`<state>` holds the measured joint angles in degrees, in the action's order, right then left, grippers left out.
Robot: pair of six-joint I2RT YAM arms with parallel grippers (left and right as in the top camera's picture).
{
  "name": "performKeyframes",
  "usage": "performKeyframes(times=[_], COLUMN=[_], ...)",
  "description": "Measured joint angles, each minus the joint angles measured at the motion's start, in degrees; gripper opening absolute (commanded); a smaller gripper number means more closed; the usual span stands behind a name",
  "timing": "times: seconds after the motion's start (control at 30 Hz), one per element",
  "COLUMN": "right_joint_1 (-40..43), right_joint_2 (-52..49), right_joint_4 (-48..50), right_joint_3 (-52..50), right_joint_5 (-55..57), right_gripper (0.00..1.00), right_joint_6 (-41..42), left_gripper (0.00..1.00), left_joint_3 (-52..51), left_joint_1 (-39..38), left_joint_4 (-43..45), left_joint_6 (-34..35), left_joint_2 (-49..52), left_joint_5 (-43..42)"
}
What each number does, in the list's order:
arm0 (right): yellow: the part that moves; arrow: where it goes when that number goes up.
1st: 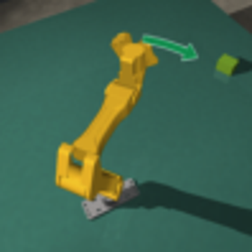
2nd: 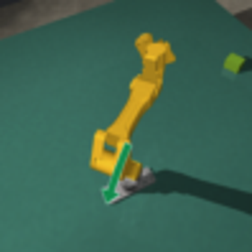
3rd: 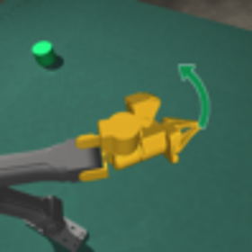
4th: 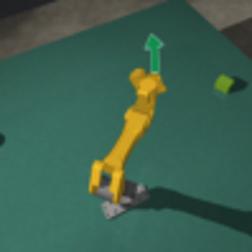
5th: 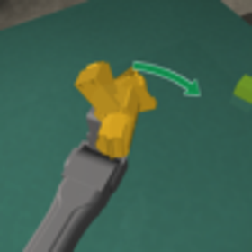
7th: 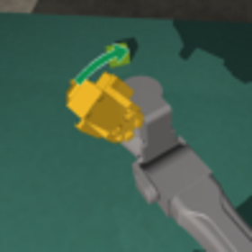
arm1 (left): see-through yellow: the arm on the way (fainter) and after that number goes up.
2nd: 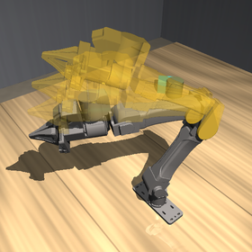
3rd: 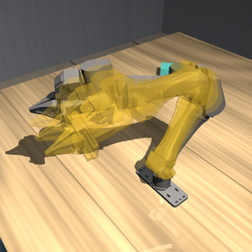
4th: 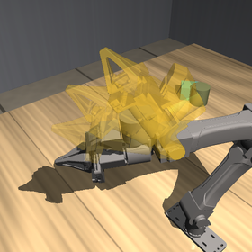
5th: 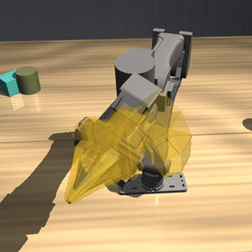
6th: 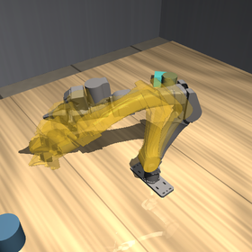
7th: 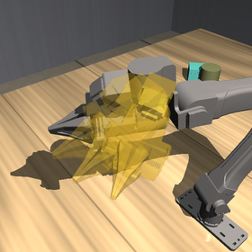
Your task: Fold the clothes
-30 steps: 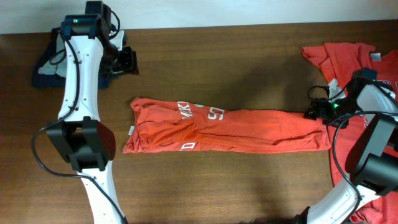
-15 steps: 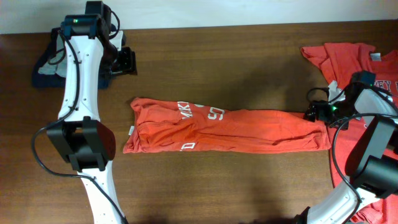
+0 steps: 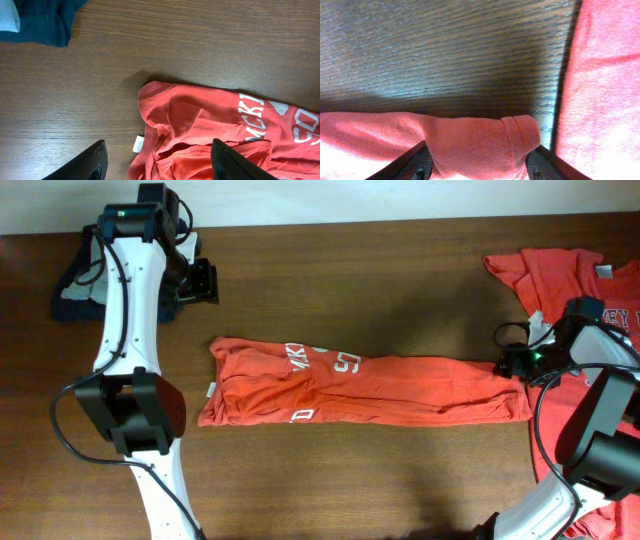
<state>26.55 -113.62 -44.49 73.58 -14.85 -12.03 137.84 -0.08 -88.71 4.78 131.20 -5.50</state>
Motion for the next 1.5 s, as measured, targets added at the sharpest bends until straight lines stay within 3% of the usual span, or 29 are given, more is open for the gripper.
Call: performKeyframes(times=[0.17, 0.2, 0.3, 0.4, 0.43, 0.47, 0.87, 1.2, 1.5], right_joint_1=[-0.35, -0.66, -2.10, -3.50, -3.76, -3.85, -3.85, -4.02, -4.37], right_joint_2=[0.02, 0.02, 0.11, 0.11, 0.00, 0.02, -1.53, -2.16, -2.16], right_joint_4=[0.04, 0.07, 0.24, 0.24, 0.20, 0.20, -5.09, -24.35, -31.50], right_joint_3=[-0.11, -0.15, -0.39, -0.76, -0.96, -1.01, 2.51, 22.03, 31.30], right_joint_5=[-0.66, -0.66, -0.46, 0.02, -0.15, -0.17, -1.86, -2.64, -2.64], right_gripper=[0.64, 0.60, 0.42, 0.06, 0.04, 0.04, 0.04, 0.04, 0.04], right_joint_6=[0.02, 0.04, 0.00, -0.07, 0.20, 0.24, 0.02, 0.09, 3.32], left_gripper=[0.66, 0.73, 0.79, 0.87, 0.94, 0.99, 0.99, 0.99, 0.99], left_joint_3=[0.00, 0.00, 0.00, 0.00, 0.00, 0.00, 0.00, 0.00, 0.00], left_joint_1=[0.00, 0.00, 0.00, 0.00, 0.00, 0.00, 0.00, 0.00, 0.00], left_joint_4=[0.00, 0.00, 0.00, 0.00, 0.00, 0.00, 0.68, 0.83, 0.85], left_joint_6=[0.00, 0.02, 0.04, 0.02, 0.11, 0.09, 0.02, 0.02, 0.02], left_joint_2=[0.00, 0.00, 0.00, 0.00, 0.00, 0.00, 0.00, 0.00, 0.00], left_joint_5=[0.02, 0.02, 0.17, 0.24, 0.22, 0.24, 0.42, 0.44, 0.42])
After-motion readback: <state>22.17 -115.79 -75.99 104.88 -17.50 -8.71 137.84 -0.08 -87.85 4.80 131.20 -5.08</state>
